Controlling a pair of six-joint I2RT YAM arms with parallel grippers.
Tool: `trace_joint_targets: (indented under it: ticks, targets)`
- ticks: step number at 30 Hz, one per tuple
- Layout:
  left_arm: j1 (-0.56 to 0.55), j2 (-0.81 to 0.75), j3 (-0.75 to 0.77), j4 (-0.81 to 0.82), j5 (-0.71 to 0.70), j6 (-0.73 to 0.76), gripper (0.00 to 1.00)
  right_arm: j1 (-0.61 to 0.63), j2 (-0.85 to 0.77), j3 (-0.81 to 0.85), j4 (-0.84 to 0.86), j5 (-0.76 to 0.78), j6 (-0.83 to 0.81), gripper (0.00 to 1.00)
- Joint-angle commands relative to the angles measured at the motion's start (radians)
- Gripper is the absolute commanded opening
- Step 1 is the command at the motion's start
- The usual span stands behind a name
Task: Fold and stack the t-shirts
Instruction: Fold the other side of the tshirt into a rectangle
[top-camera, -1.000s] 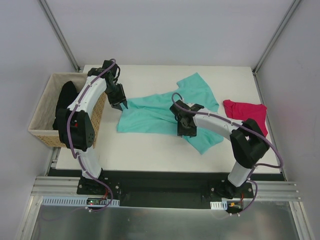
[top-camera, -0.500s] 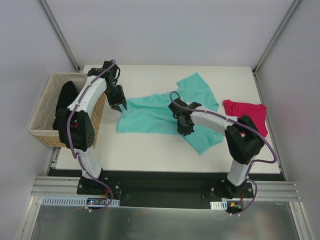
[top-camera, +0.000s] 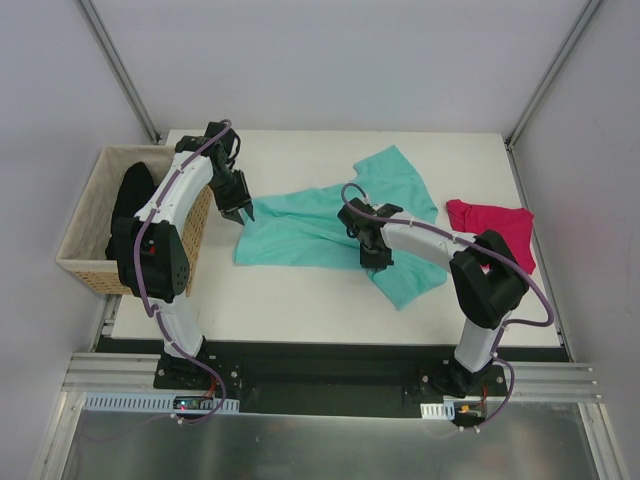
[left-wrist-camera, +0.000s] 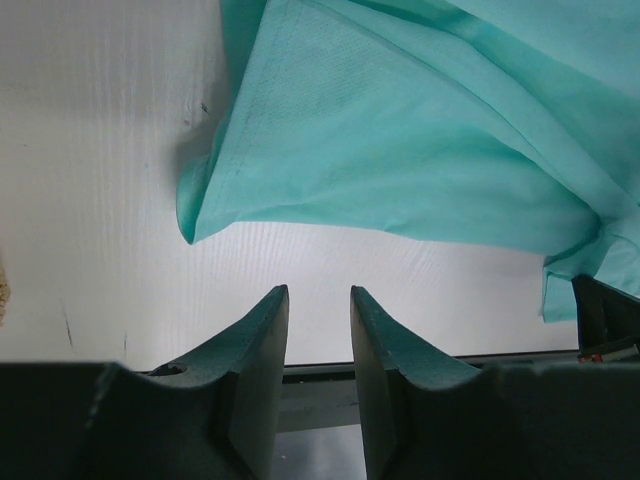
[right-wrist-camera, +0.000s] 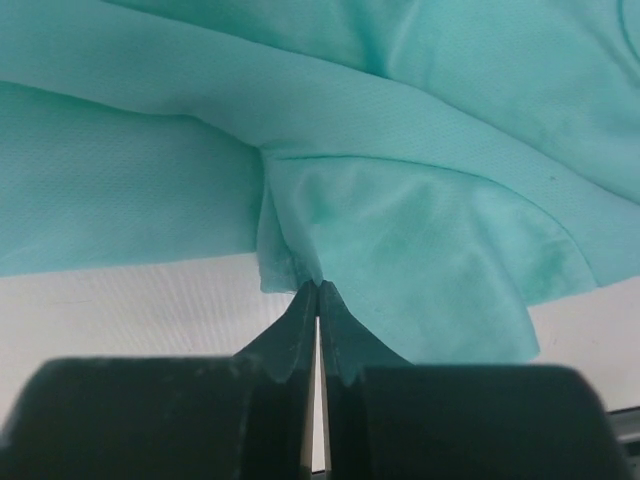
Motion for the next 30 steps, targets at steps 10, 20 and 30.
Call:
trace_joint_targets:
  ticks: [10, 20, 30]
  targets:
    - [-0.006, -0.035, 0.034, -0.029, -0.005, 0.025, 0.31, 0.001, 0.010, 0.177, -0.159, 0.191, -0.044, 0.01]
    - [-0.005, -0.048, 0.024, -0.038, -0.018, 0.033, 0.31, -0.034, 0.081, 0.261, -0.200, 0.223, -0.113, 0.01]
    - [-0.005, -0.061, 0.005, -0.038, -0.016, 0.035, 0.31, -0.085, 0.187, 0.370, -0.245, 0.287, -0.190, 0.24]
